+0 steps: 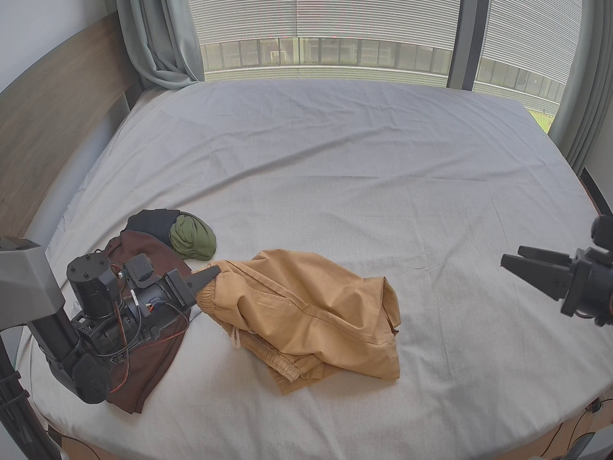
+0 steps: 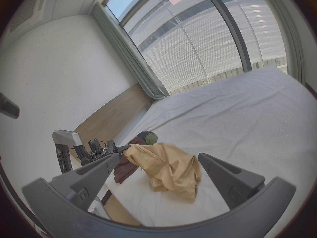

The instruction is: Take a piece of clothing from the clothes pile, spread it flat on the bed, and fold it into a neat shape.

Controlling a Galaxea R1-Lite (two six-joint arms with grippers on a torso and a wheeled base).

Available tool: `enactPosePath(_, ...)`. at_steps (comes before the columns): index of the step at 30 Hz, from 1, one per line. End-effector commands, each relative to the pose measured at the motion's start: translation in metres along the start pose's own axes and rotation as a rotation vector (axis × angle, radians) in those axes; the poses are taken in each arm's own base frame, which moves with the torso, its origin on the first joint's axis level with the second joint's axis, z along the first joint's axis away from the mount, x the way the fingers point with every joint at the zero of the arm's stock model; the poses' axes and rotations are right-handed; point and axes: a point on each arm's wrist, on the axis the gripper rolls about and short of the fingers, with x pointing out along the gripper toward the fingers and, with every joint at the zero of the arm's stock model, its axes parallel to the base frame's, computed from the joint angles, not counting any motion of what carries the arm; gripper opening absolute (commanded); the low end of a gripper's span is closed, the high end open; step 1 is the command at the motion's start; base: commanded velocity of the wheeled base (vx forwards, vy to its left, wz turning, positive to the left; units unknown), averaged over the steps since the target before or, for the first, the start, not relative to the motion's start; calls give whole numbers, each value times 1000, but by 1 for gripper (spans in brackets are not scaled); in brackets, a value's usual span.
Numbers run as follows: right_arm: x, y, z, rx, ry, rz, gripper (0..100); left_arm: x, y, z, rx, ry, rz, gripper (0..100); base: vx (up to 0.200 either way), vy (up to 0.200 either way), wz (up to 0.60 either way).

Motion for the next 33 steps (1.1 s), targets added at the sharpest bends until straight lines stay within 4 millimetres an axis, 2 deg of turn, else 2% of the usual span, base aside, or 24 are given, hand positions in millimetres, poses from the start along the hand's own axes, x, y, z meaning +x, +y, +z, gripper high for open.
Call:
enactPosePath(1,26,-11,-23,73,126,-10,100,0,1,-1,-1,5,3,0,0,0,0)
enactPosePath(26,93,-50,-78,167,239,-40,100,2,4,0,0,0,7,0,0,0,0)
enactPosePath(33,114,-56,-95,292,251,-32,100,2,6,-1,-2,6,14,0,0,0,0)
